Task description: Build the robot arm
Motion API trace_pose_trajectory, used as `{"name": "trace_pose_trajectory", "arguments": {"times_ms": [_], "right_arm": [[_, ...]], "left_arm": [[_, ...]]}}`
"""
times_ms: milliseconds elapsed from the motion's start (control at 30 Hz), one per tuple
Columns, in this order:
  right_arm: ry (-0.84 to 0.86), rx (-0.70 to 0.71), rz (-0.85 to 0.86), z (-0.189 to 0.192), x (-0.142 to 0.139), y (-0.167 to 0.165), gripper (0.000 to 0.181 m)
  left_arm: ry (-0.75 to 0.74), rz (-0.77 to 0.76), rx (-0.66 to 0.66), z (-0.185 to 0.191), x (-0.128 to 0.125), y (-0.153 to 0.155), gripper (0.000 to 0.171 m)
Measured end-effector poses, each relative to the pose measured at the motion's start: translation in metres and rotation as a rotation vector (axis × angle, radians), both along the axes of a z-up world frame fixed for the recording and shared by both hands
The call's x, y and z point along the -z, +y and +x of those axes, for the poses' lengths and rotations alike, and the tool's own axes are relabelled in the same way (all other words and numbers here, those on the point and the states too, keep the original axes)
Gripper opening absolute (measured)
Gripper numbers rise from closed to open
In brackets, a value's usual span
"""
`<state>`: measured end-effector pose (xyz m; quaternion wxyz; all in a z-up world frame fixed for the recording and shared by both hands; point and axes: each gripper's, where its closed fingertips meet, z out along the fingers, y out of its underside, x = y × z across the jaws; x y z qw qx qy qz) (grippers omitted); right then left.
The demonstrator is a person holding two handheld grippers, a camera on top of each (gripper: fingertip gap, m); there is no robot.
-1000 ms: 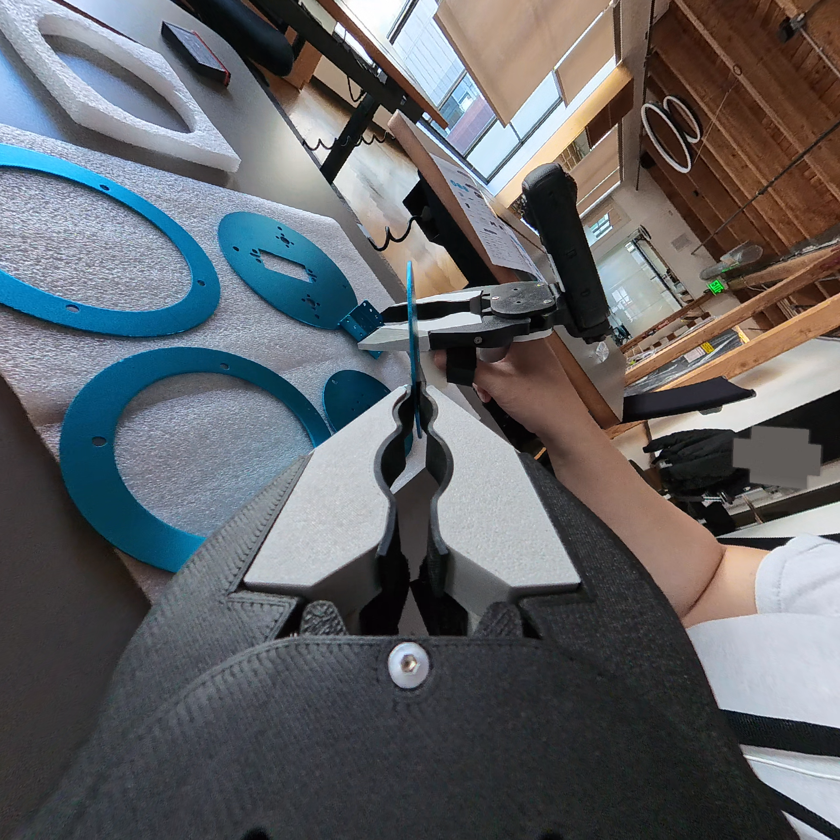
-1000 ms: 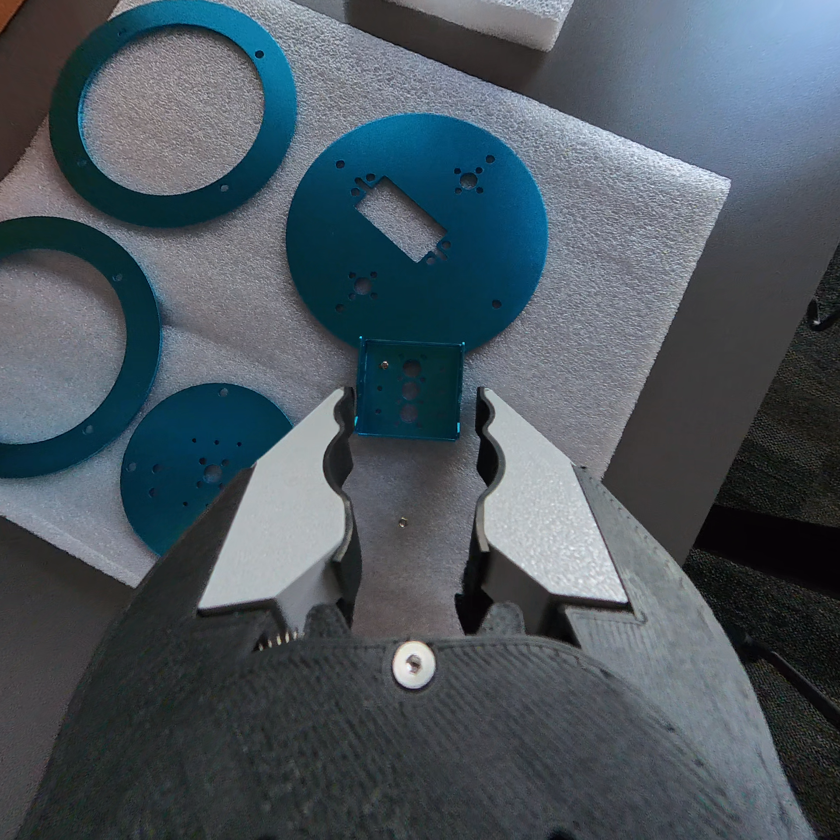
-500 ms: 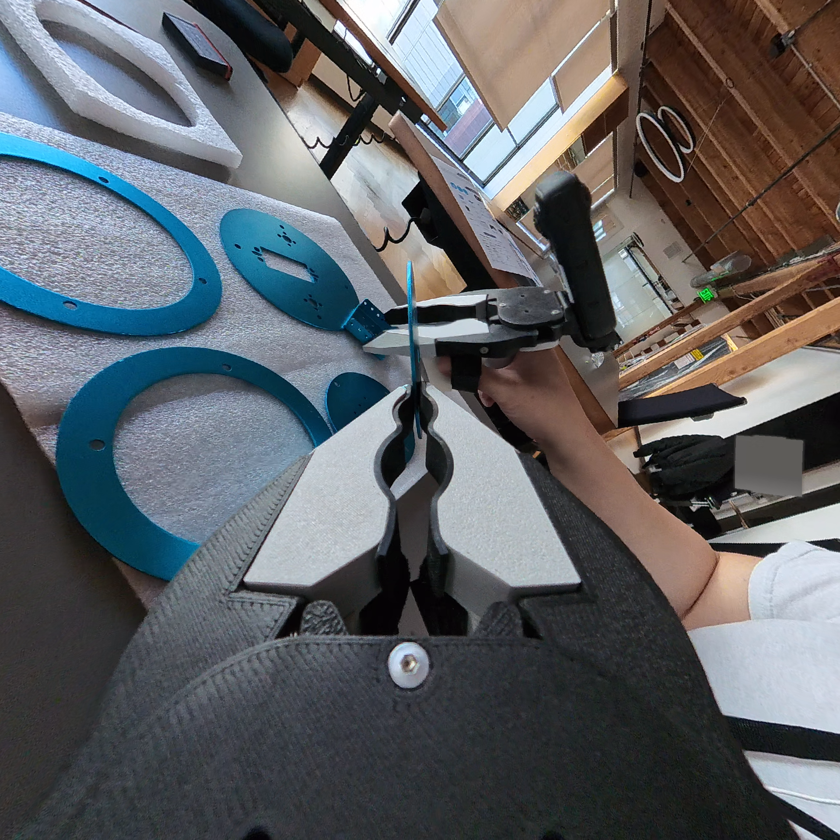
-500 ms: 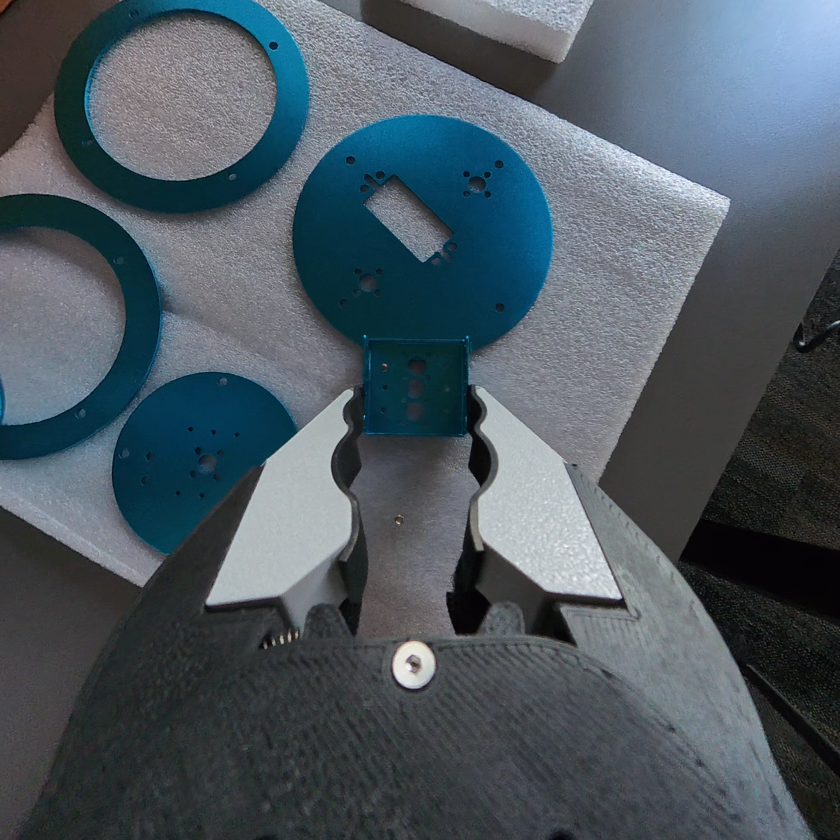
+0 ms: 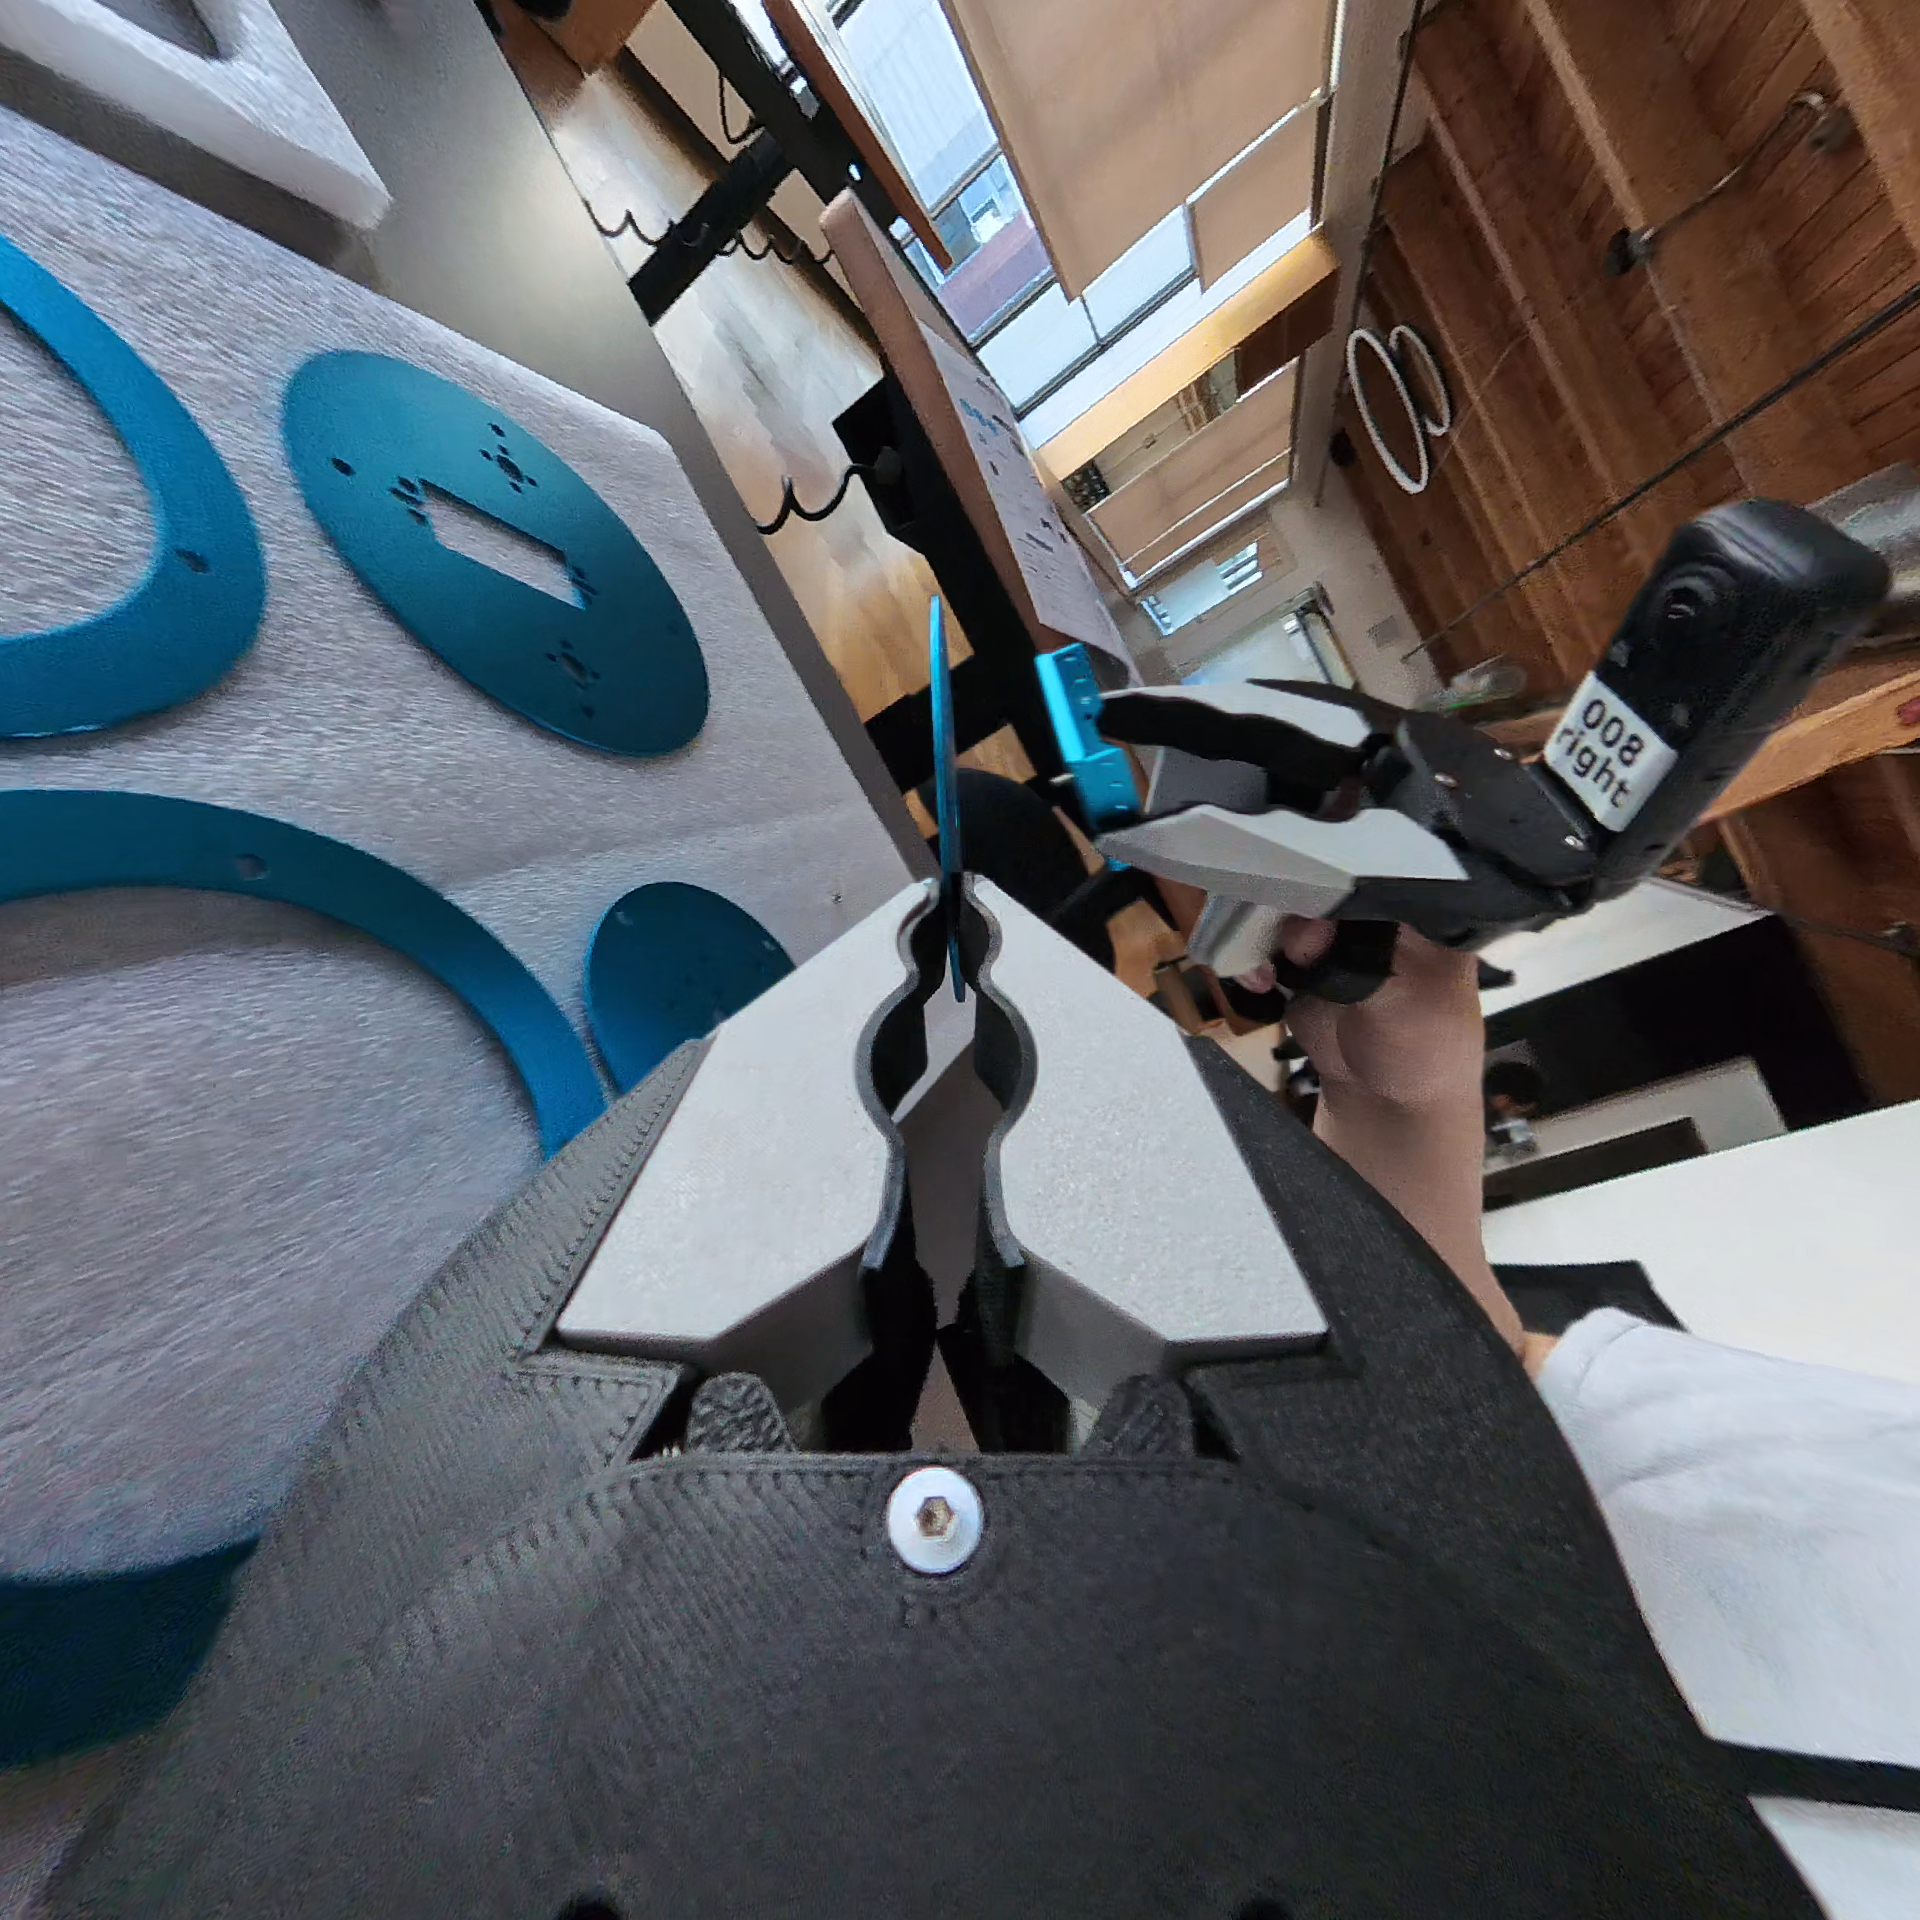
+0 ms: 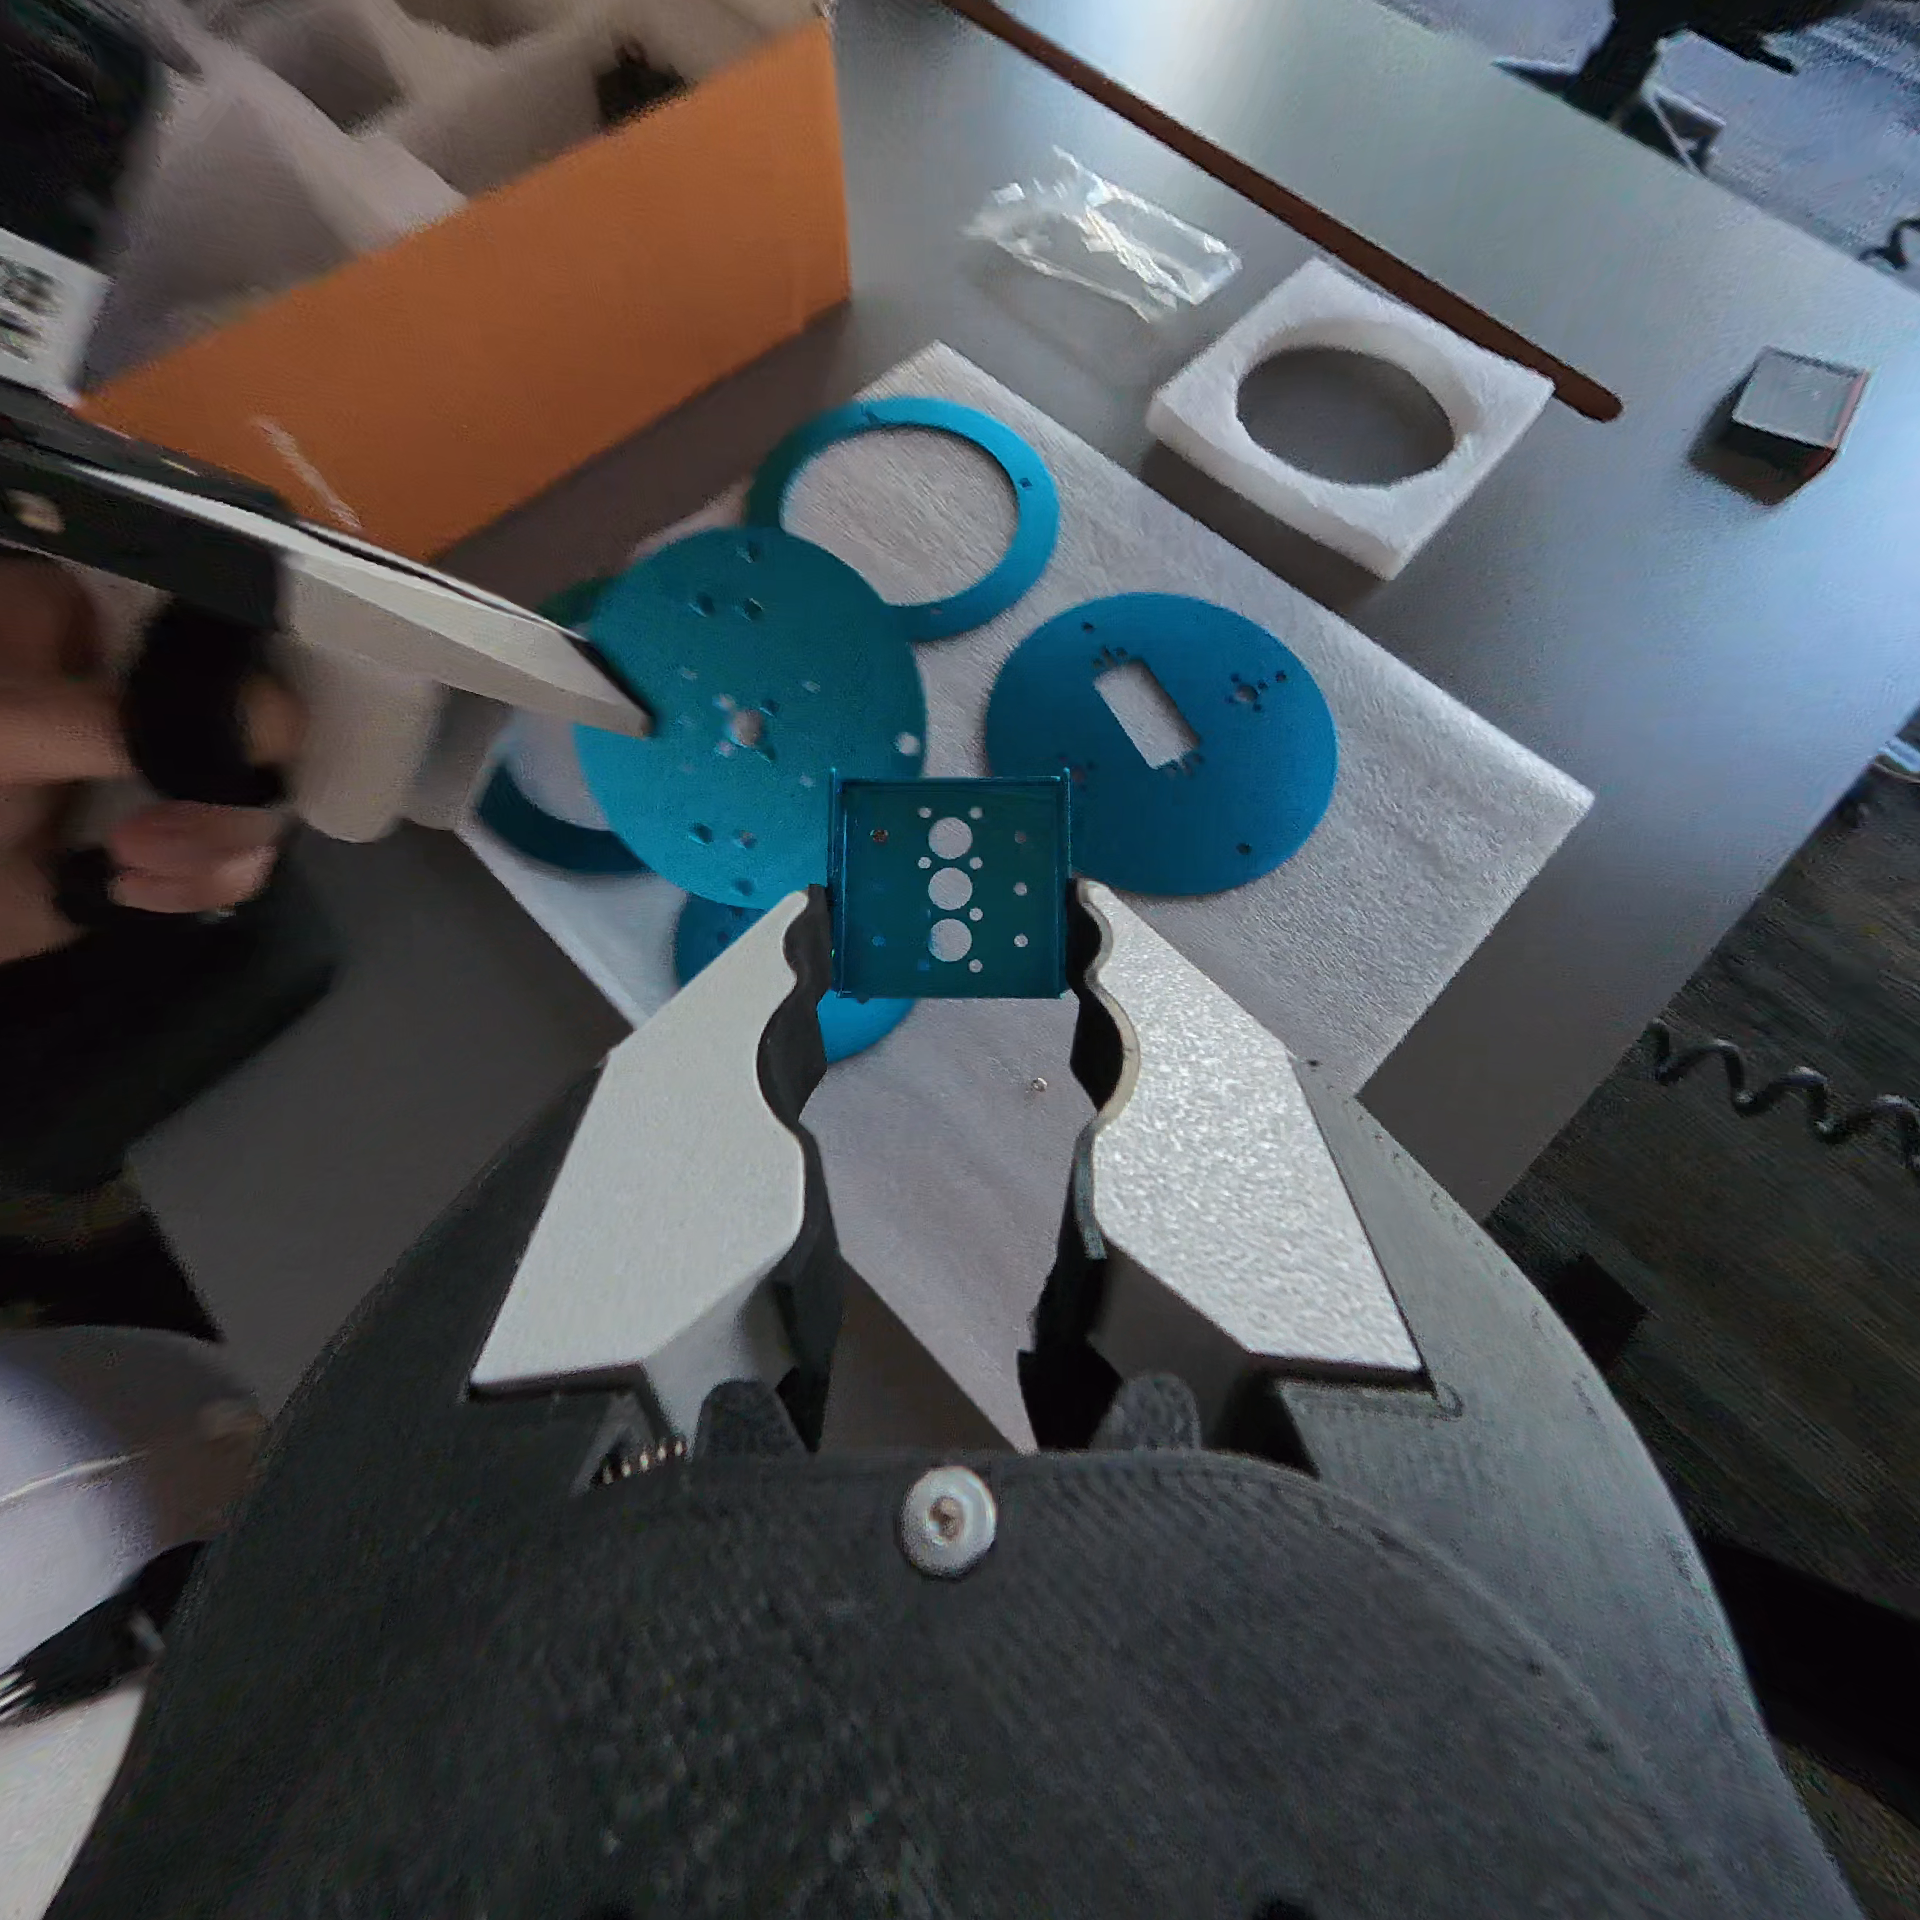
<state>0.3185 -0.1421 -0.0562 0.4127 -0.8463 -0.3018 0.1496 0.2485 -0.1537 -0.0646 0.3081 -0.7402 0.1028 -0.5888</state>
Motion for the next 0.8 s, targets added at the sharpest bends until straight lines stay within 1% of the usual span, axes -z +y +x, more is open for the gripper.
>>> {"name": "trace_pose_trajectory", "arguments": {"times_ms": [100, 167, 200, 333, 433, 600, 667, 800], "right_arm": [[0.081, -0.111, 0.028, -0.002, -0.036, -0.013, 0.044], [0.132, -0.197, 0.006, -0.003, -0.052, -0.017, 0.044], [0.146, -0.202, -0.006, 0.003, -0.056, -0.014, 0.044], [0.202, -0.205, -0.064, 0.024, -0.064, 0.004, 0.044], [0.279, -0.239, -0.135, 0.027, -0.070, 0.009, 0.044], [0.307, -0.291, -0.257, 0.029, -0.073, 0.016, 0.044], [0.267, -0.282, -0.281, 0.032, -0.074, 0.023, 0.044], [0.141, -0.289, -0.247, 0.031, -0.082, 0.033, 0.044]], "left_arm": [[-0.077, -0.068, 0.024, 0.020, -0.004, 0.002, 0.000], [-0.161, -0.126, 0.037, 0.034, -0.013, 0.004, 0.000], [-0.190, -0.144, 0.031, 0.041, -0.016, 0.007, 0.000], [-0.223, -0.151, -0.022, 0.061, -0.027, 0.018, 0.000], [-0.260, -0.166, -0.058, 0.071, -0.034, 0.023, 0.000], [-0.335, -0.197, -0.127, 0.078, -0.048, 0.032, 0.000], [-0.372, -0.218, -0.136, 0.082, -0.056, 0.035, 0.000], [-0.397, -0.206, -0.140, 0.088, -0.075, 0.039, 0.000]]}}
